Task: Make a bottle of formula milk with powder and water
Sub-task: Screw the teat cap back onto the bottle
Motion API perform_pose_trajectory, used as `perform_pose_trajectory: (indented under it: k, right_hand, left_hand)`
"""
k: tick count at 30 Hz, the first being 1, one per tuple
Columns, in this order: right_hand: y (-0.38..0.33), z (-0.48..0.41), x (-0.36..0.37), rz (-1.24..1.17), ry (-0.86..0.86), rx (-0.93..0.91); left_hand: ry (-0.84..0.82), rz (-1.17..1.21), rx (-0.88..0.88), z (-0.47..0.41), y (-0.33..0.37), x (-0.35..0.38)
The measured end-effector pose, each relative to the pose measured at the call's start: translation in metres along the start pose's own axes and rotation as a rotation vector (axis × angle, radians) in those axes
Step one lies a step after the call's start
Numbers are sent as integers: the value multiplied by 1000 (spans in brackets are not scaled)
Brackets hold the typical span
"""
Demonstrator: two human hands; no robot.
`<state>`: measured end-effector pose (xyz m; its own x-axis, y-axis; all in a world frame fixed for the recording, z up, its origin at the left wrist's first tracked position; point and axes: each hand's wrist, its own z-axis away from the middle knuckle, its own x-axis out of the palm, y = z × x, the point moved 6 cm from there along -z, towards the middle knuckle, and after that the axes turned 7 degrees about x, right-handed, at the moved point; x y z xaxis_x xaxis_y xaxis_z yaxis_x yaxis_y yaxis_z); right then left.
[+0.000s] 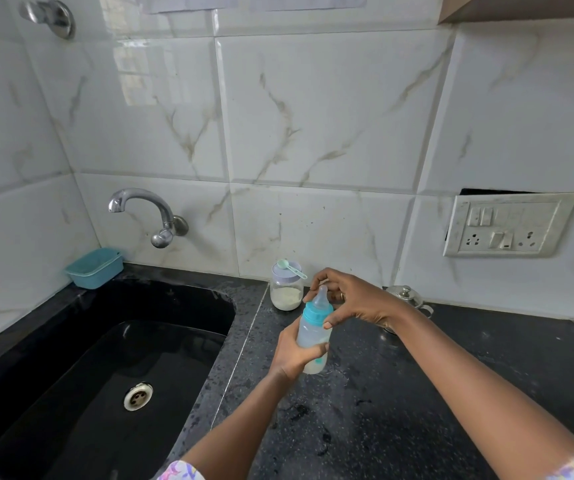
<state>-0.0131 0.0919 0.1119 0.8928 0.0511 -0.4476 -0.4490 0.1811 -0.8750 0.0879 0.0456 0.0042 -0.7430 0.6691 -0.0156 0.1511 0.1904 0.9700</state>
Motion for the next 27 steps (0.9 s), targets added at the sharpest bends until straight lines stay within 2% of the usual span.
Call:
perform_pose_trajectory:
  k: [7,10,12,19,22,25,27]
  right_hand:
    - [-3,4,-6,-194,-73,-31]
    - [-4,5,-6,-155,-82,-16]
    - [-3,5,-6,-44,-31,11]
    - [-11,3,-9,204,358,74]
    - [-14,1,-10,345,471,122]
    - [-13,0,-13,382,516,154]
    - [-12,0,-14,222,433,139]
  left_hand:
    - [-115,22,-59,-4,5,7]
    - [-159,-7,-65,-5,5,8]
    - [-157,-19,-52,-5,2,7]
    - [-5,57,-36,-13,13,9]
    - [26,36,-9,-17,16,9]
    - [22,32,0,-18,20,11]
    - [-1,57,7,-19,25,14]
